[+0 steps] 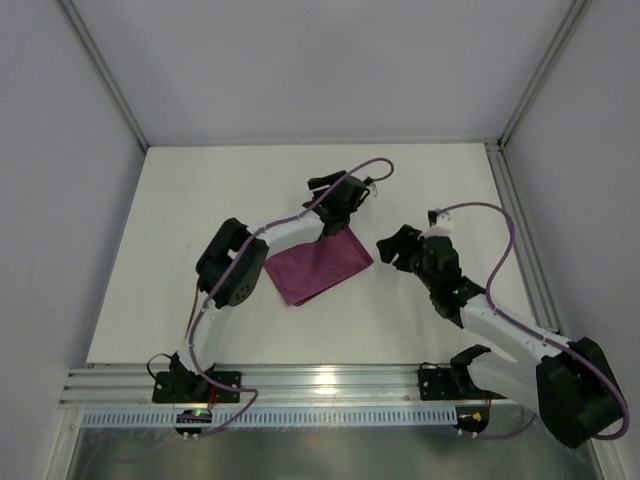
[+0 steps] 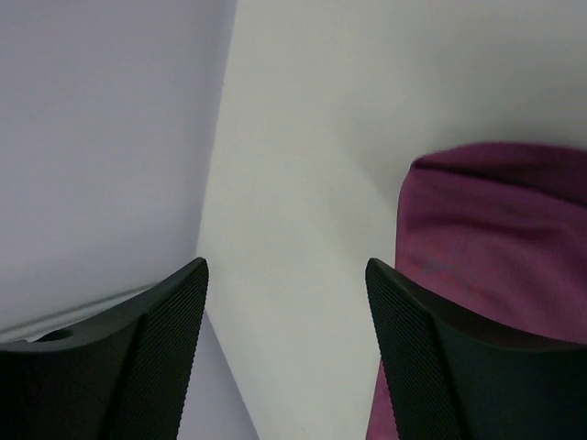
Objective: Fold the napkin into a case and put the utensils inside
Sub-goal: Turn over the upper triangle folded napkin at the center of the board, then move the lower triangle-folded napkin to the center of the board.
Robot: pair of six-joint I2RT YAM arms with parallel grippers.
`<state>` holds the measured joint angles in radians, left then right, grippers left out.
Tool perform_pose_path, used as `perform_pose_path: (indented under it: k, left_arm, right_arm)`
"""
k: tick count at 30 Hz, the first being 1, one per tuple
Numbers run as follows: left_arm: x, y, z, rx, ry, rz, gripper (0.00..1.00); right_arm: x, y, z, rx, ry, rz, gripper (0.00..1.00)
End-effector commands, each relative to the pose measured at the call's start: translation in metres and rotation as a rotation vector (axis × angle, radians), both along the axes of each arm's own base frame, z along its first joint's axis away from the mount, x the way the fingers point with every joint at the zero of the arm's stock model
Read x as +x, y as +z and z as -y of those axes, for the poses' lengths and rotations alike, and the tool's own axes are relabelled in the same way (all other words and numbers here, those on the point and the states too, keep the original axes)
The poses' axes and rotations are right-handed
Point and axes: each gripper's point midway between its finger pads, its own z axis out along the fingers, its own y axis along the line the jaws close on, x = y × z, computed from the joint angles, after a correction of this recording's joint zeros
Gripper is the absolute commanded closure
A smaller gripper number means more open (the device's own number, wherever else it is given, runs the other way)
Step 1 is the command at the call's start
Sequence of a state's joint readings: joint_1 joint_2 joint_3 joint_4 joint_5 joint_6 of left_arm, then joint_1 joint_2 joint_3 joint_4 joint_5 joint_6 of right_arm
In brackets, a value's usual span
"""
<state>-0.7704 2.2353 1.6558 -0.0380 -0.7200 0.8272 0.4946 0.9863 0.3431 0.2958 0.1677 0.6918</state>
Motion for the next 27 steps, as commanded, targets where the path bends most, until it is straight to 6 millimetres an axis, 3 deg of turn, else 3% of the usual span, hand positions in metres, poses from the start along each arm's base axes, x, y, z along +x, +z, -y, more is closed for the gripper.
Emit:
perform_pose_path:
  k: [1,2,3,4,5,6,7,8,10,11,12,13,17,24,26,27]
  left_arm:
    - [-0.029,0.075,-0.032,-0.268,0.073,-0.089,0.31]
    - [-0.04,0.074,-0.036,-0.308,0.074,-0.136,0.36]
    - [-0.054,0.069,-0.037,-0.385,0.069,-0.204,0.47]
    - [-0.08,0.045,-0.046,-0.365,0.062,-0.311,0.52]
    - [-0.099,0.059,-0.048,-0.411,0.026,-0.338,0.54]
    - [-0.118,0.053,-0.047,-0.433,0.005,-0.399,0.54]
    - [-0.145,0.029,-0.052,-0.423,-0.015,-0.502,0.53]
    - [-0.165,0.035,-0.053,-0.43,-0.04,-0.52,0.46]
    - [-0.19,0.02,-0.059,-0.379,-0.062,-0.568,0.39]
    - [-0.205,0.001,-0.067,-0.331,-0.06,-0.601,0.37]
    - [-0.216,0.001,-0.064,-0.321,-0.094,-0.594,0.34]
    - [-0.226,-0.011,-0.067,-0.277,-0.118,-0.6,0.32]
    - [-0.245,-0.024,-0.065,-0.25,-0.157,-0.631,0.3]
    - [-0.251,-0.057,-0.053,-0.21,-0.204,-0.646,0.32]
    - [-0.257,-0.065,-0.051,-0.189,-0.228,-0.661,0.32]
    - [-0.262,-0.072,-0.052,-0.167,-0.25,-0.679,0.32]
  right_arm:
    - [0.02,0.009,-0.021,-0.149,0.269,-0.026,0.35]
    - [0.027,-0.016,-0.021,-0.203,0.301,-0.111,0.37]
    - [0.033,-0.022,-0.023,-0.27,0.35,-0.12,0.39]
    - [0.044,-0.015,-0.03,-0.285,0.38,-0.12,0.4]
    - [0.044,-0.035,-0.037,-0.288,0.431,-0.177,0.41]
    - [0.048,-0.038,-0.041,-0.294,0.452,-0.181,0.41]
    - [0.055,-0.036,-0.046,-0.291,0.464,-0.178,0.41]
    - [0.056,-0.048,-0.048,-0.294,0.478,-0.213,0.41]
    - [0.06,-0.053,-0.052,-0.302,0.5,-0.23,0.41]
    - [0.061,-0.058,-0.052,-0.308,0.504,-0.244,0.41]
    - [0.058,-0.066,-0.054,-0.307,0.526,-0.268,0.41]
    - [0.059,-0.068,-0.055,-0.311,0.537,-0.268,0.41]
    - [0.045,-0.087,-0.056,-0.293,0.577,-0.324,0.42]
    - [0.037,-0.104,-0.044,-0.323,0.531,-0.375,0.46]
    - [0.037,-0.104,-0.041,-0.33,0.519,-0.376,0.5]
    - [0.03,-0.109,-0.038,-0.337,0.522,-0.409,0.6]
